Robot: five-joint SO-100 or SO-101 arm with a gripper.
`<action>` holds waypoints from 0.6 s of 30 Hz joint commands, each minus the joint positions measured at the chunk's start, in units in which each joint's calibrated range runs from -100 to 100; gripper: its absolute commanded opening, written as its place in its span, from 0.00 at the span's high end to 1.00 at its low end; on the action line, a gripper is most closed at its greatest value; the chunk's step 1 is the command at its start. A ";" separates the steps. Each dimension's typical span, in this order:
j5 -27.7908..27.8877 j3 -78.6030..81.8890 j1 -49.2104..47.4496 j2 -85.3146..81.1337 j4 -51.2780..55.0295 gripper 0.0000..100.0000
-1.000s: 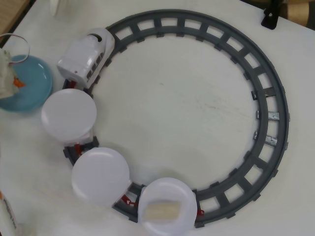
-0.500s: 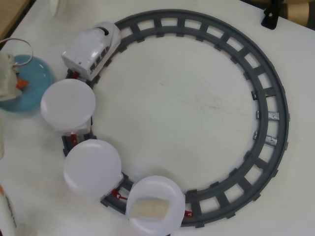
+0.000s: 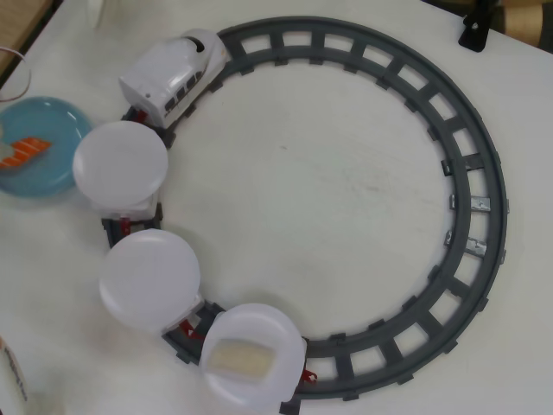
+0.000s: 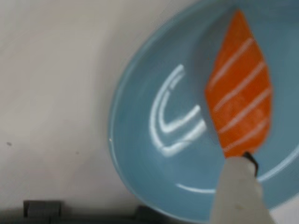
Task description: Pick up the sushi from the Shinkansen and put it on the blue dish
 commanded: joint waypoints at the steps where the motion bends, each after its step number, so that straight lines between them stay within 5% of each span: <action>1: -0.08 1.54 0.13 -8.01 1.00 0.72; 18: -1.33 55.82 1.19 -55.71 -5.71 0.72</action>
